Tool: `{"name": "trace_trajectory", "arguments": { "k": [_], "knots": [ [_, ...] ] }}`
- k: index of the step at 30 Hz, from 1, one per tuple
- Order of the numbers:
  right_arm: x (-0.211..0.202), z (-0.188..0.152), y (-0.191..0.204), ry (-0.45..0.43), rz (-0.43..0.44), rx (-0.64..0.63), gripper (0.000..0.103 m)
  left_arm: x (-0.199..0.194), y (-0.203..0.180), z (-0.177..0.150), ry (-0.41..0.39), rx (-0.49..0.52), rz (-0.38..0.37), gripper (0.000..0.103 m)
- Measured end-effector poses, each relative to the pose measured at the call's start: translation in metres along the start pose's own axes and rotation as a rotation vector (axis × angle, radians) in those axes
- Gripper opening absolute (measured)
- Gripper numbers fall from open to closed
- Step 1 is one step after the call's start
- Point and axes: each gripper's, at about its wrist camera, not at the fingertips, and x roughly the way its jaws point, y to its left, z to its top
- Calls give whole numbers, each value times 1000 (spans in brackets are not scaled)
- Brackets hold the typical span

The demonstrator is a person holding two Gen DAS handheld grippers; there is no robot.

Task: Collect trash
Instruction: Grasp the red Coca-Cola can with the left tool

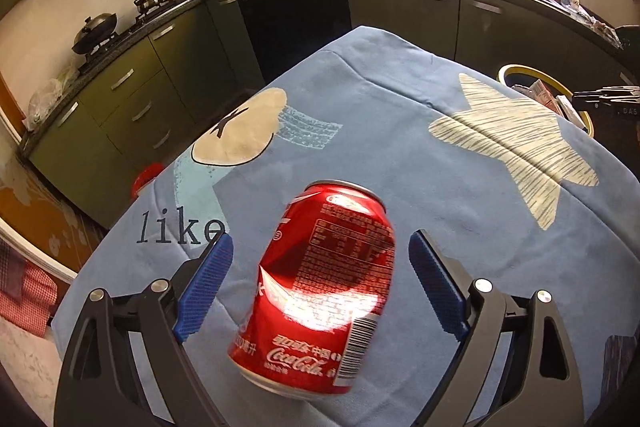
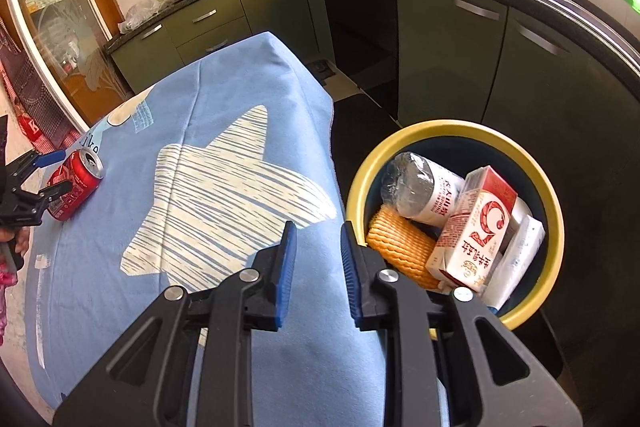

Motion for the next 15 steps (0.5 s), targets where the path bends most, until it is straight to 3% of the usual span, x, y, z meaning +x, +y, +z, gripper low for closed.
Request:
{"name": "trace_trajectory", "arguments": {
  "k": [10,14,15],
  "knots": [
    [19,5,8,42,10,-3,23,39,4,-12,89,41,-54,92],
    [23,4,8,53,11,-5,23,43,5,-11,93,19,-90,72],
    [22,4,7,52,11,-6,23,43,4,-10,99,13,-86,72]
  ]
}}
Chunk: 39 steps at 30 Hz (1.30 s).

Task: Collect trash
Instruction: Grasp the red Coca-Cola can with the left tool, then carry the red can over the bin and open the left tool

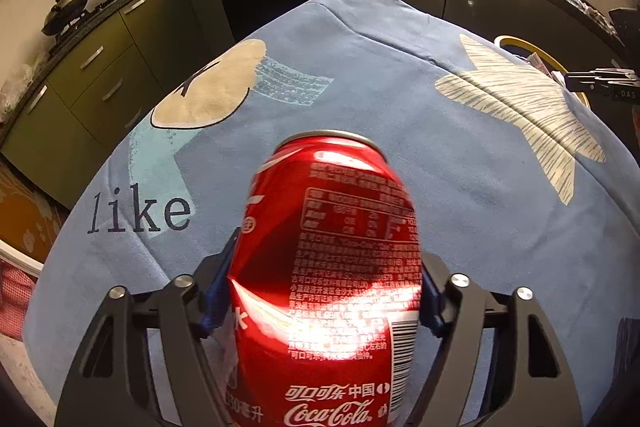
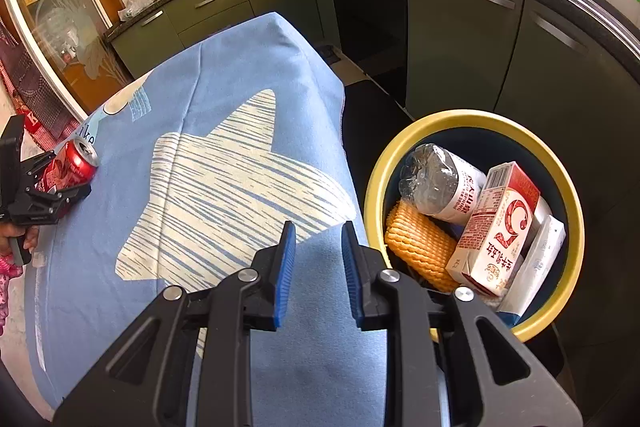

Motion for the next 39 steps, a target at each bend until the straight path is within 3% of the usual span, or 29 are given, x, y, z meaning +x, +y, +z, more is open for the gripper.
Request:
{"name": "trace_trajectory", "arguments": {
  "k": [10,17,25,31,37,39],
  "knots": [
    [-21,-5,-24,-28,-11,-9,22,-18,-56,26,-39,27,-48,72],
    [-51,-18,-81,-70,-60,59,23,-23,-169,90,-75,170,-149,72],
    [-80,-45,-158,-120,-86,193,23,20,-314,186,-69,298,-306,72],
    [-89,-62,-196,-138,-81,252,23,77,-359,241,8,247,-340,72],
    [-84,-69,-215,-137,-60,291,23,127,-365,259,84,98,-328,73],
    [-82,-68,-217,-138,-52,294,23,136,-369,260,92,63,-330,81]
  ]
}}
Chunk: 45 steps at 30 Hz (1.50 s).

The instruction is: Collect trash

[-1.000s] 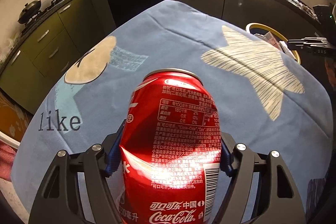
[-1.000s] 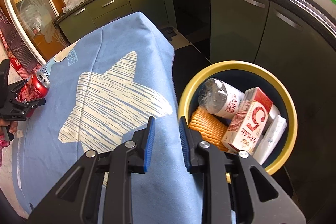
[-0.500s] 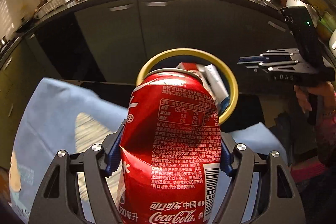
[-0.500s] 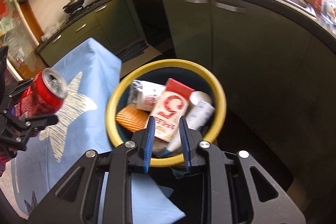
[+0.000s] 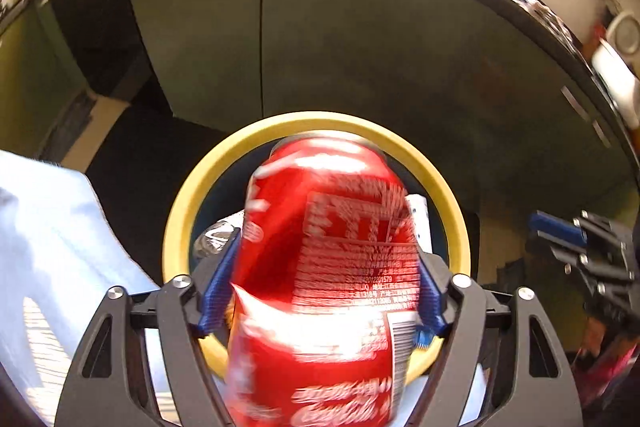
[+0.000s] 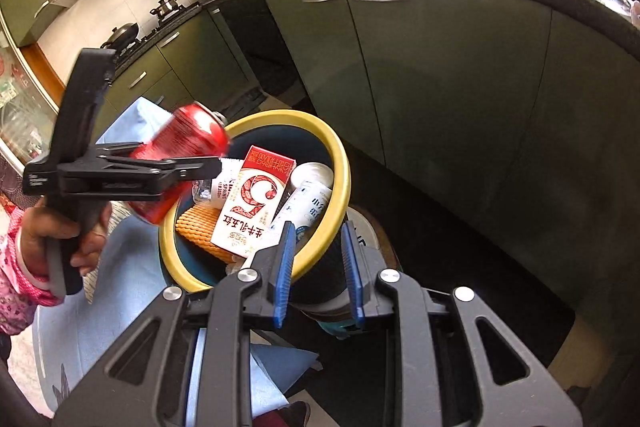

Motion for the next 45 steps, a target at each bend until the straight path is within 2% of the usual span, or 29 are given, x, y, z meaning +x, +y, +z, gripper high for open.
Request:
{"name": "trace_trajectory", "arguments": {
  "k": [2,8,12,14,16,17,22,25,27,30,32,34,40,45],
  "knots": [
    [1,1,-1,-1,9,-1,23,5,2,-1,1,-35,1,88],
    [-4,0,1,-13,20,-11,24,8,4,-13,9,-76,30,88],
    [-10,-2,10,-15,27,-30,27,-39,5,-41,-97,-101,70,88],
    [-13,-5,20,-15,38,-54,29,-75,6,-65,-172,-110,119,88],
    [-18,-9,33,-15,53,-91,31,-110,3,-94,-237,-135,160,94],
    [-21,-12,42,-16,61,-114,35,-125,3,-107,-259,-151,178,97],
    [-38,-27,93,-42,115,-234,47,-204,13,-191,-336,-282,302,98],
    [-50,-38,124,-71,121,-300,60,-244,25,-247,-366,-377,426,98],
    [-59,-44,141,-96,126,-328,76,-266,29,-279,-381,-434,517,98],
    [-74,-54,163,-138,123,-370,94,-300,37,-327,-437,-504,624,98],
    [-84,-59,177,-159,110,-403,96,-319,37,-352,-462,-544,684,98],
    [-92,-63,186,-170,110,-425,96,-340,44,-375,-475,-579,708,98],
    [-111,-76,208,-196,107,-480,96,-378,29,-422,-554,-642,756,98],
    [-127,-85,214,-236,108,-506,96,-399,5,-447,-623,-656,747,98]
  ]
}}
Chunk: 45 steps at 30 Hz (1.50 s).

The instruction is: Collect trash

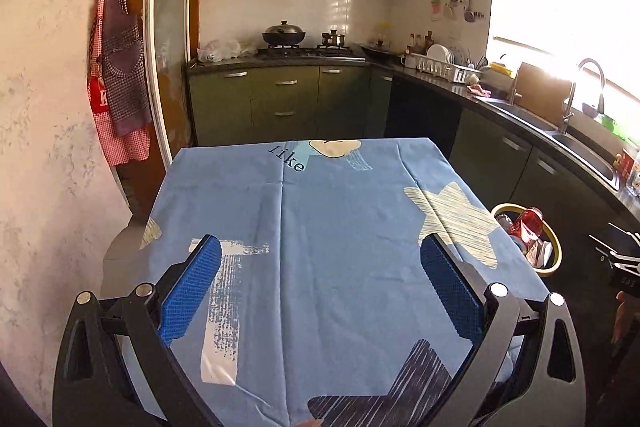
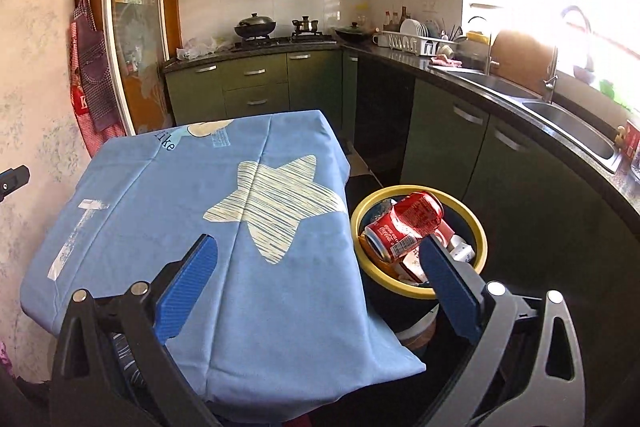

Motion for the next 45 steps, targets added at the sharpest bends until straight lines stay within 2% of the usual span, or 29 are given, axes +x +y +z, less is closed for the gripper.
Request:
{"name": "trace_trajectory", "arguments": {
  "k": [9,16,45],
  "knots": [
    [-23,-4,5,-51,10,-11,96,-46,1,-10,-65,-6,13,98],
    [-26,-4,9,-57,24,-21,96,-60,-3,-12,-85,12,24,98],
    [-26,-5,3,-61,14,-5,96,-48,-11,-9,-57,30,-1,98]
  ]
}}
